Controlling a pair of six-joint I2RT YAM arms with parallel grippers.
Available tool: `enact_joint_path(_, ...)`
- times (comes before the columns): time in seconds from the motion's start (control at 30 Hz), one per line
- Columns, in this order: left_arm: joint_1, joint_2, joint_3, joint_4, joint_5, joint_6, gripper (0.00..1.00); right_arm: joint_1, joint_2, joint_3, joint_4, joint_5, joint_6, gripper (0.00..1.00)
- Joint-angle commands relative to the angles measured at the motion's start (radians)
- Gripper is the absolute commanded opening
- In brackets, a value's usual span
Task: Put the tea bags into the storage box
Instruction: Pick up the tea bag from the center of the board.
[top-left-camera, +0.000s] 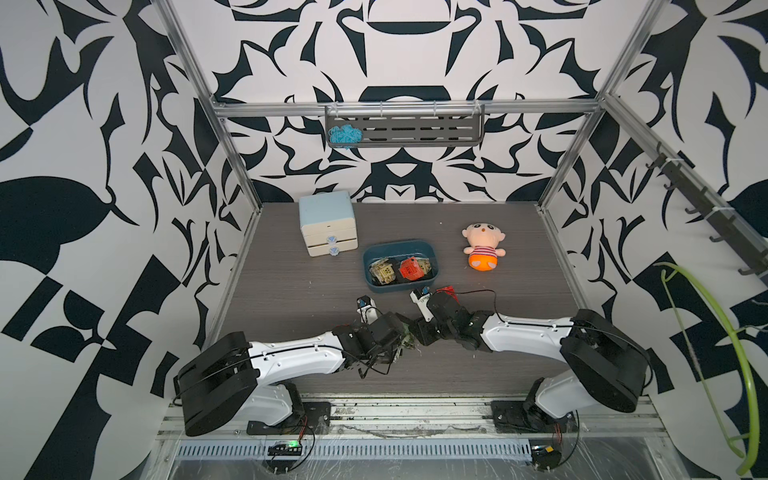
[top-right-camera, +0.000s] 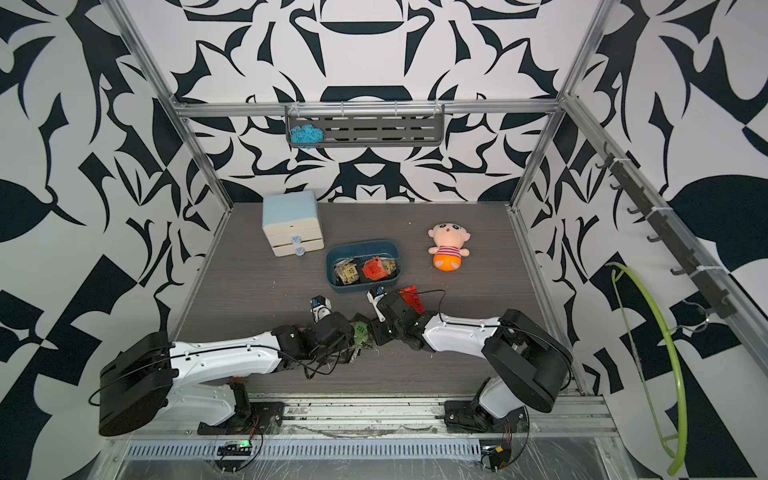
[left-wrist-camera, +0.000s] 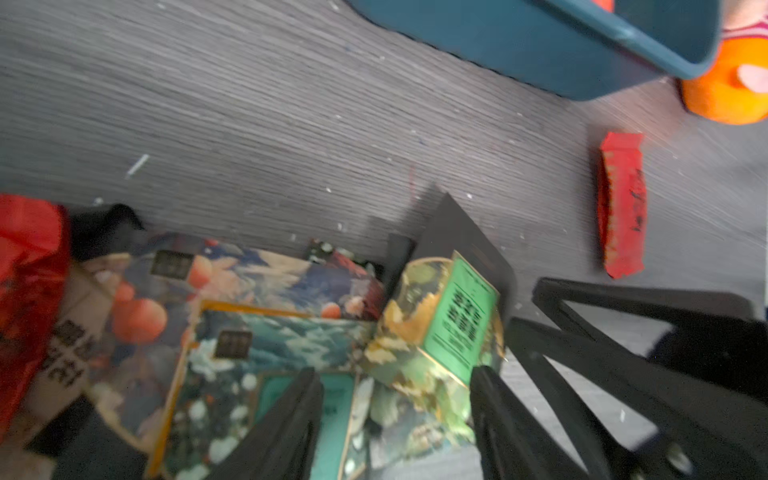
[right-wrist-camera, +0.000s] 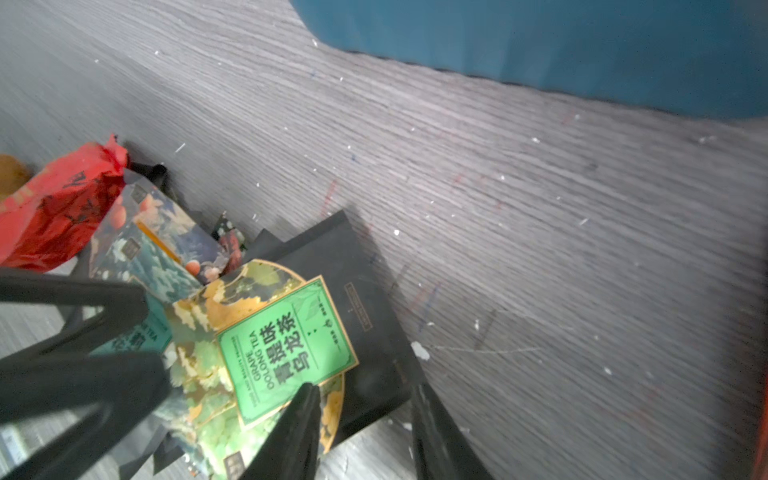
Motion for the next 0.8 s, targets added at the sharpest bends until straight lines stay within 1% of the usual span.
enact_joint_path(0.0,0.011,0.013,-0.006,0.033,0.019,-0.003,0.62,0.002,0.016,0.046,-0.007,0.014,-0.013,0.37)
enact_joint_path(0.13,0.017,0.034,-0.013,0.064,0.017,-0.004,0.62,0.002,0.024,0.055,-0.019,0.013,-0.016,0.35)
enact_joint_path(0.23,0.024,0.050,-0.014,0.090,0.033,-0.006,0.59,0.002,0.031,0.056,-0.024,0.014,-0.015,0.33)
enact_joint_path(0.37,0.026,0.069,-0.004,0.104,0.035,-0.002,0.57,0.002,0.040,0.065,-0.032,0.014,-0.015,0.31)
enact_joint_path(0.57,0.029,0.079,0.013,0.112,0.043,-0.001,0.52,0.002,0.047,0.067,-0.035,0.010,-0.013,0.29)
enact_joint_path(0.77,0.029,0.062,0.018,0.123,0.032,-0.009,0.44,0.001,0.047,0.068,-0.040,0.013,-0.014,0.28)
